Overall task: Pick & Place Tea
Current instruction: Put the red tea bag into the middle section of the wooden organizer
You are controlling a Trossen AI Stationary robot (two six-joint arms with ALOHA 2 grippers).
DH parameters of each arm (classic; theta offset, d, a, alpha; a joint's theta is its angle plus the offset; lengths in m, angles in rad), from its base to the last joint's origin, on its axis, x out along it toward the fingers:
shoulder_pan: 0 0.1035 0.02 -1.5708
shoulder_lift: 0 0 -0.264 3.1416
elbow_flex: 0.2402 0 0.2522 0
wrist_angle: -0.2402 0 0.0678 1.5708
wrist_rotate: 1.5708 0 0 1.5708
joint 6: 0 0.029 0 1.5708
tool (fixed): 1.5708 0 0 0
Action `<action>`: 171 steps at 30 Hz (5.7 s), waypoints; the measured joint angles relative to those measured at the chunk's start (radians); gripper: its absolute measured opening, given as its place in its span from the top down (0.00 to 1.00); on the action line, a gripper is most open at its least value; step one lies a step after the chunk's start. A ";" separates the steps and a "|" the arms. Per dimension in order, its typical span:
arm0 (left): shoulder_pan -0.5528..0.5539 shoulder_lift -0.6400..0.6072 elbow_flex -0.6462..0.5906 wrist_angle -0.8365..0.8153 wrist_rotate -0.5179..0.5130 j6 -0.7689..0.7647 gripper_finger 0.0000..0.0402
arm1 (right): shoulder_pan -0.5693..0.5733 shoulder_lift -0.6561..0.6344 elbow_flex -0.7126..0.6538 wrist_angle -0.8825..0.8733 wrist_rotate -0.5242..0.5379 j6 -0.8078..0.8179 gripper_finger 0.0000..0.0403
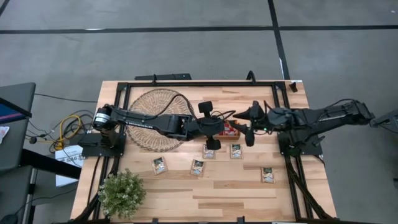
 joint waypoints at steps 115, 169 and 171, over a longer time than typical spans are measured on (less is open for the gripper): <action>-0.036 -0.734 -0.749 -0.237 0.009 -0.687 0.84 | -0.131 0.685 -0.073 0.444 0.212 0.387 1.00; -0.036 -0.733 -0.748 -0.245 0.036 -0.610 0.84 | -0.160 0.609 -0.072 0.218 -0.132 0.389 0.99; -0.036 -0.733 -0.748 -0.245 0.036 -0.610 0.84 | -0.162 0.609 -0.072 0.214 -0.113 0.395 0.99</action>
